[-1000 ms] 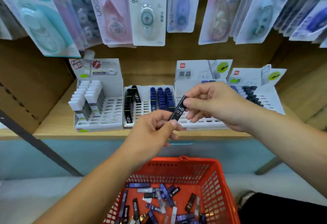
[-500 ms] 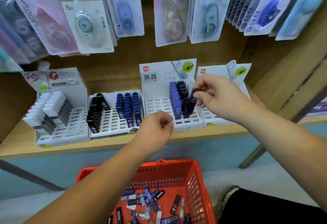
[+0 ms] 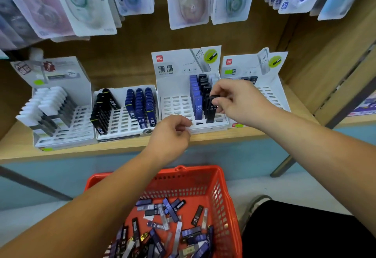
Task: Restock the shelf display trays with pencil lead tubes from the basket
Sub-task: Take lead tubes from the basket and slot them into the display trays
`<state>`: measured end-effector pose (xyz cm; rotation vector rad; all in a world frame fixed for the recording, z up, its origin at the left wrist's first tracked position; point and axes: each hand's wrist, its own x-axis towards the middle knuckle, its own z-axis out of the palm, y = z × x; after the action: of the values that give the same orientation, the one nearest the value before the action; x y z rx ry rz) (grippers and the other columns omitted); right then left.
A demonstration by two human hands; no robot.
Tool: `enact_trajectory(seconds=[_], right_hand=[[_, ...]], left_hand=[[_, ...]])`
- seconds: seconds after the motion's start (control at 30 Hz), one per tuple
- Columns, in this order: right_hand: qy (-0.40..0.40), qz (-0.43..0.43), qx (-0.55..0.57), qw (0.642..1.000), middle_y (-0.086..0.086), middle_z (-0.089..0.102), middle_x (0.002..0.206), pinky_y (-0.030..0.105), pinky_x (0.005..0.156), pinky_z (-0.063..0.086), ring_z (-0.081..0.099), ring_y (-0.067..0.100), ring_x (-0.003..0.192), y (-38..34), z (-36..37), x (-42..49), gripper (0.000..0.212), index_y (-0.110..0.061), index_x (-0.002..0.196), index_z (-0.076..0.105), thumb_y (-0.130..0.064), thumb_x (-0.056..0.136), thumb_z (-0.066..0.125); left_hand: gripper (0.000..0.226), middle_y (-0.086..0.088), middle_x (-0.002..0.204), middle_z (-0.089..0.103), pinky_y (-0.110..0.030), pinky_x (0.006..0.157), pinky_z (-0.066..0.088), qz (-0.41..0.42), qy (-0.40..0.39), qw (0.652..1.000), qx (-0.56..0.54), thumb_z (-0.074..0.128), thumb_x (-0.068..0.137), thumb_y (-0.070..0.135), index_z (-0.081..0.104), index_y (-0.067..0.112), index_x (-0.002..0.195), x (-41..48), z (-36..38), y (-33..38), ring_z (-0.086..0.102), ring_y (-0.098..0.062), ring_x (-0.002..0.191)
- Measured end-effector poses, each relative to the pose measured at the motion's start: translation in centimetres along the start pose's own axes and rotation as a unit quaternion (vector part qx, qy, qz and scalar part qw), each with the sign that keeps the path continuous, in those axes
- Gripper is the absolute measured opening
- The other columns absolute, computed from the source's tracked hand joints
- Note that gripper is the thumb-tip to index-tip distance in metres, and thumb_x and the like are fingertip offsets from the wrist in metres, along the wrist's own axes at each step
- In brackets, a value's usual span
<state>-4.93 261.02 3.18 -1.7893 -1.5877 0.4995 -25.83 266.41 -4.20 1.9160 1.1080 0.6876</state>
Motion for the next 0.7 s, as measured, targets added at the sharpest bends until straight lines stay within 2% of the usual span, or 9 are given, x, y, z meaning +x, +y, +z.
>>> enact_trajectory(seconds=[0.1,0.2,0.27,0.33,0.37,0.47,0.57,0.6,0.7], right_hand=[[0.004,0.018,0.012,1.000,0.000,0.068,0.085,0.045,0.084,0.061,0.074,0.019,0.078,0.5,0.0,-0.2,0.009,-0.015,0.098,0.070,-0.006,0.097,0.068],[0.024,0.022,-0.006,0.999,-0.008,0.068,0.083,0.030,0.079,0.056,0.068,0.007,0.075,0.8,0.5,-0.6,0.009,-0.024,0.098,0.073,-0.015,0.096,0.072],[0.026,0.023,-0.037,0.999,-0.013,0.066,0.083,0.022,0.076,0.053,0.062,-0.003,0.073,0.9,1.2,-1.0,0.016,-0.024,0.112,0.076,-0.020,0.097,0.071],[0.027,0.031,-0.054,0.998,-0.013,0.066,0.087,0.008,0.072,0.047,0.059,-0.009,0.070,0.6,1.7,-1.4,0.032,-0.023,0.131,0.070,-0.024,0.099,0.069],[0.025,0.031,-0.071,0.997,-0.010,0.067,0.089,0.008,0.072,0.045,0.059,-0.008,0.071,0.3,1.8,-1.7,0.038,-0.021,0.138,0.066,-0.025,0.100,0.067],[0.050,0.022,-0.110,0.992,-0.003,0.068,0.092,0.030,0.081,0.048,0.061,0.013,0.078,-0.3,2.3,-3.8,0.049,-0.017,0.145,0.054,-0.026,0.098,0.068],[0.066,0.108,-0.045,0.991,-0.004,0.063,0.085,0.033,0.075,0.048,0.061,0.018,0.076,0.2,4.9,-7.7,0.036,-0.021,0.126,0.056,-0.033,0.095,0.069],[0.046,0.150,-0.042,0.987,-0.004,0.063,0.090,0.034,0.077,0.049,0.062,0.020,0.081,0.8,6.3,-9.1,0.037,-0.020,0.123,0.055,-0.037,0.094,0.070],[-0.055,0.271,-0.123,0.953,0.011,0.059,0.124,0.039,0.097,0.050,0.061,0.031,0.115,3.8,10.6,-12.9,0.061,-0.010,0.132,0.052,-0.056,0.093,0.064]], left_hand=[[0.016,-0.001,0.103,0.069,-0.005,0.075,0.048,0.005,-0.002,1.000,-0.018,0.066,0.097,0.007,0.072,0.019,0.105,-0.5,-0.2,-0.1,0.066,-0.008,0.095],[0.019,0.001,0.104,0.068,-0.009,0.080,0.051,0.015,0.013,0.999,-0.029,0.064,0.097,0.006,0.072,0.020,0.108,-1.4,-0.4,-0.1,0.066,-0.008,0.096],[0.022,0.003,0.103,0.069,-0.008,0.079,0.050,0.024,0.035,0.999,-0.034,0.063,0.097,0.004,0.072,0.020,0.108,-2.0,-0.5,-0.2,0.065,-0.007,0.095],[0.023,0.003,0.102,0.069,-0.007,0.076,0.049,0.024,0.048,0.997,-0.050,0.061,0.096,0.002,0.071,0.019,0.108,-2.8,-0.6,-0.3,0.064,-0.004,0.093],[0.022,0.003,0.102,0.070,-0.007,0.076,0.049,0.021,0.048,0.997,-0.060,0.061,0.097,0.001,0.071,0.018,0.107,-3.3,-0.6,-0.5,0.064,-0.003,0.091],[0.024,0.003,0.099,0.071,-0.008,0.077,0.049,0.012,0.036,0.996,-0.078,0.060,0.097,0.000,0.069,0.021,0.104,-4.9,-0.5,-1.6,0.065,-0.004,0.088],[0.022,0.005,0.096,0.071,-0.014,0.080,0.051,0.000,0.014,0.996,-0.085,0.060,0.097,0.002,0.070,0.021,0.103,-6.5,0.4,-3.7,0.067,-0.008,0.088],[0.019,0.004,0.095,0.072,-0.018,0.081,0.052,-0.013,-0.001,0.997,-0.080,0.061,0.096,0.003,0.070,0.019,0.103,-7.2,1.0,-4.7,0.067,-0.009,0.088],[0.017,0.004,0.091,0.070,-0.025,0.083,0.053,-0.047,-0.064,0.995,-0.059,0.065,0.095,0.003,0.070,0.019,0.101,-9.5,3.3,-8.1,0.066,-0.010,0.084]])
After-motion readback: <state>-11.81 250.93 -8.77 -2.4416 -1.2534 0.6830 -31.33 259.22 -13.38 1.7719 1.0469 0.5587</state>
